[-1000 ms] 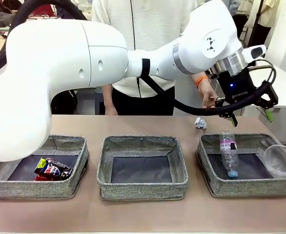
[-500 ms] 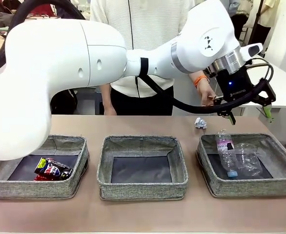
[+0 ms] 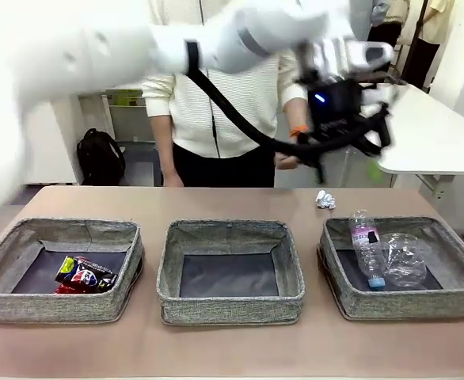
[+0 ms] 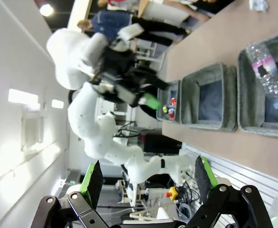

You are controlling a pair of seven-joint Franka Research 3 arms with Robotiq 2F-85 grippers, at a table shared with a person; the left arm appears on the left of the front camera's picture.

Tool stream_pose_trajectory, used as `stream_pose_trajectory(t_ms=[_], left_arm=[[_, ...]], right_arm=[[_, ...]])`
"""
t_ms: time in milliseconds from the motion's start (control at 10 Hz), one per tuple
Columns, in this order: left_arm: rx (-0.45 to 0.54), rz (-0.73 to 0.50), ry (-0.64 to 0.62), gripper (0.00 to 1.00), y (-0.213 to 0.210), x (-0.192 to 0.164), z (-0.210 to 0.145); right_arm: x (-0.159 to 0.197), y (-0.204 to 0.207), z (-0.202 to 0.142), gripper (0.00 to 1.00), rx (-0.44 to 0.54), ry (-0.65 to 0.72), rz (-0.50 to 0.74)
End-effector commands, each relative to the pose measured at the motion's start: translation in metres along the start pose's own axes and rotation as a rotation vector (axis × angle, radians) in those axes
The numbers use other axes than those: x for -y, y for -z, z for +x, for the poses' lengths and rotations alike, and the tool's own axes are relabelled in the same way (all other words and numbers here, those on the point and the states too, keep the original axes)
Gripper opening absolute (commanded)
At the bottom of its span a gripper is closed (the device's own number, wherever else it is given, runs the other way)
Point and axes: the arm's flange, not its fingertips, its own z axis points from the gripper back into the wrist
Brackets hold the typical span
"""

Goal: Sort the waste into the appropriate baskets.
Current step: Place the picked waste into the Fabric basket indicated by the person.

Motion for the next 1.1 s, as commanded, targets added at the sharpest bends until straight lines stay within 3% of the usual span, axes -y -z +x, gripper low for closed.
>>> stream_pose_trajectory(t_ms=[0, 100, 300, 600, 800, 1000], left_arm=[[0.023, 0.068, 0.036, 1.00, -0.039, -0.032, -0.073], [0.072, 0.093, -0.047, 1.00, -0.051, -0.055, -0.110], [0.194, -0.035, -0.141, 1.00, -0.055, -0.096, -0.166], [0.366, -0.355, -0.223, 1.00, -0.066, -0.170, -0.242], [0.503, -0.591, -0.256, 1.00, -0.072, -0.206, -0.279], [0.544, -0.856, -0.287, 1.00, -0.065, -0.234, -0.299]], right_arm=[[0.000, 0.019, 0.022, 1.00, -0.060, 0.037, 0.040], [0.000, 0.039, 0.034, 1.00, -0.106, 0.056, 0.025], [-0.002, 0.084, 0.053, 1.00, -0.221, 0.079, 0.007], [0.000, 0.173, 0.080, 1.00, -0.362, 0.148, -0.074], [-0.005, 0.222, 0.090, 1.00, -0.416, 0.201, 0.028], [-0.010, 0.265, 0.099, 1.00, -0.324, 0.213, 0.165]])
